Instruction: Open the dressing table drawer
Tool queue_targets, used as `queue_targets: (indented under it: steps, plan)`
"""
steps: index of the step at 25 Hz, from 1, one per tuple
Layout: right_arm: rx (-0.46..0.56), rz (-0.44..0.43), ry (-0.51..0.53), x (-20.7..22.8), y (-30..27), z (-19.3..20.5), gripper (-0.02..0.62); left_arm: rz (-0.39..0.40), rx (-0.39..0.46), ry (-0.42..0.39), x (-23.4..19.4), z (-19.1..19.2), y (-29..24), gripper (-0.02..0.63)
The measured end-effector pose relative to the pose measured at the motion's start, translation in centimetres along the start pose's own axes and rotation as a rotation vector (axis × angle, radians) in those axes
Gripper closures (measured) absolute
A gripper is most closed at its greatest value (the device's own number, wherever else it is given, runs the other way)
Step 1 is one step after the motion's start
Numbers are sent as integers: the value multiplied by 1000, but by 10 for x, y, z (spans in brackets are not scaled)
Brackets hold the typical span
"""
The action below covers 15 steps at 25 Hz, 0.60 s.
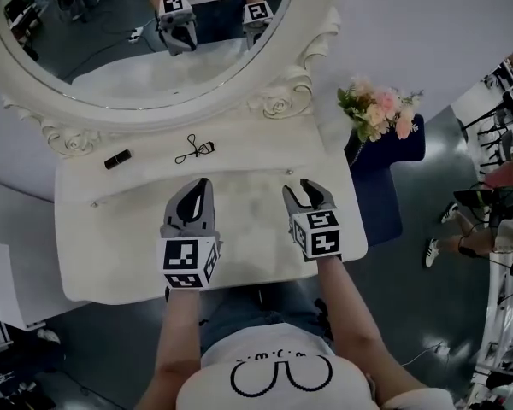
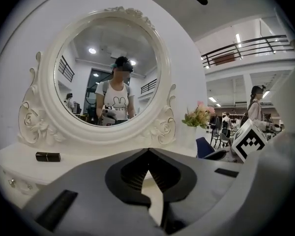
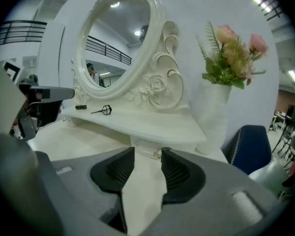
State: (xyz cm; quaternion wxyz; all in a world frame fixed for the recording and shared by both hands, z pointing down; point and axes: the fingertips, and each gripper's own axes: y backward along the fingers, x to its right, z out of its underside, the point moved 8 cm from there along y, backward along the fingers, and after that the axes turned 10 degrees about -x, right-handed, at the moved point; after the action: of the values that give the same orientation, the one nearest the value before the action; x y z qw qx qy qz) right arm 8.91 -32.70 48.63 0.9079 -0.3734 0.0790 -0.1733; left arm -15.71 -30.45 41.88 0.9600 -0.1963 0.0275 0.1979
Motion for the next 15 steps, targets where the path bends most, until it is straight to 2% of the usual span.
queue_targets:
  steps: [11, 12, 13, 15]
  plan:
    - [-95, 28, -98, 20, -70, 6, 433, -62, -50, 11, -17, 5, -19, 607]
    - [-94, 31, -101, 20, -71, 6, 439, -64, -53, 12, -18, 6, -21, 607]
    - [-93, 34, -102, 21, -71, 7, 489, -66, -57, 12, -18, 7, -22, 607]
    - [-90, 35, -99, 22, -72, 6, 494, -68, -61, 11, -18, 7, -24, 607]
